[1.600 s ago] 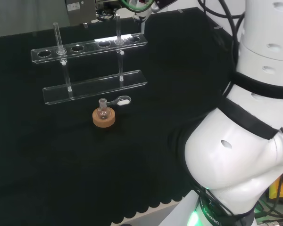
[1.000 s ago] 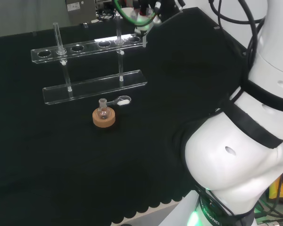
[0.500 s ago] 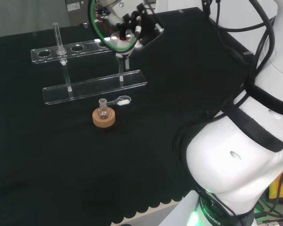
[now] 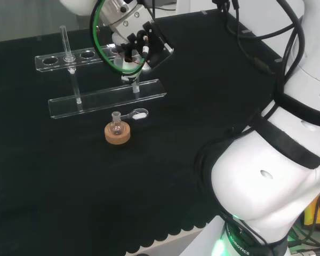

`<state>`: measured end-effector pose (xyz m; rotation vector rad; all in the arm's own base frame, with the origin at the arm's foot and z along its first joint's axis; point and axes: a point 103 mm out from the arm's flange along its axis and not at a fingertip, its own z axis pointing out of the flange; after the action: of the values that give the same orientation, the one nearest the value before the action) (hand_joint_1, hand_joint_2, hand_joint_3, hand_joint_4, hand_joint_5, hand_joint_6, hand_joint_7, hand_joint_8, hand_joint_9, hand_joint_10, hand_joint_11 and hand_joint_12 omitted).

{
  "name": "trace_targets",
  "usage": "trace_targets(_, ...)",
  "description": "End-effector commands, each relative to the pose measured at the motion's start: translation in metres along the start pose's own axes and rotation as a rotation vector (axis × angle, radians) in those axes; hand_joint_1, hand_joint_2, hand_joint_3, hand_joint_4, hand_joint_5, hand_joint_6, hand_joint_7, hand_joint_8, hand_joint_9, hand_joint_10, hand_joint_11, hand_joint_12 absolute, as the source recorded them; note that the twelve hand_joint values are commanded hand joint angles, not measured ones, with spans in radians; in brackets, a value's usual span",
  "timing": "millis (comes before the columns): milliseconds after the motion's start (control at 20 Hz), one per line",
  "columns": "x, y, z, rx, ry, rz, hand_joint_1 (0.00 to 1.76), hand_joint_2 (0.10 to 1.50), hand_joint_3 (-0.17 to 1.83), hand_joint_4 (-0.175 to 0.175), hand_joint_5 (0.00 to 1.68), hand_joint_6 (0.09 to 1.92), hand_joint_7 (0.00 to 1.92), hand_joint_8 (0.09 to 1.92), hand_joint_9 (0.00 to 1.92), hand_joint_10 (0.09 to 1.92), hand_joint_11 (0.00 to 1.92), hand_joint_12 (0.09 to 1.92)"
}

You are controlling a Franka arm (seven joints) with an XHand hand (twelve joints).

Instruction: Place the funnel on the round-bottom flask.

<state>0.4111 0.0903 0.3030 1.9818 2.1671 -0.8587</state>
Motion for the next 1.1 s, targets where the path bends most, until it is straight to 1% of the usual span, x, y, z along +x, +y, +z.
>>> trace_targets(50, 0.014, -0.001, 0.003, -0.012, -0.007, -0.002, 0.93, 0.69, 0.73, 0.013, 0.74, 0.83, 0.57, 0.66, 0.98, 0.46, 0.49, 1.35)
trace_targets(500, 0.036, -0.001, 0.007, -0.012, -0.025, -0.017, 0.92, 0.69, 0.73, 0.009, 0.73, 0.83, 0.57, 0.67, 0.98, 0.46, 0.49, 1.35)
trace_targets(800, 0.055, -0.001, 0.003, -0.024, -0.035, -0.043, 0.92, 0.7, 0.73, 0.004, 0.73, 0.83, 0.57, 0.67, 0.98, 0.47, 0.5, 1.35)
trace_targets(950, 0.06, 0.002, 0.004, -0.013, -0.029, -0.045, 0.92, 0.7, 0.73, 0.0, 0.72, 0.83, 0.57, 0.67, 0.98, 0.47, 0.52, 1.34)
trace_targets(1100, 0.063, 0.005, 0.007, -0.016, -0.026, -0.052, 0.93, 0.7, 0.73, -0.004, 0.72, 0.83, 0.57, 0.67, 0.98, 0.47, 0.54, 1.33)
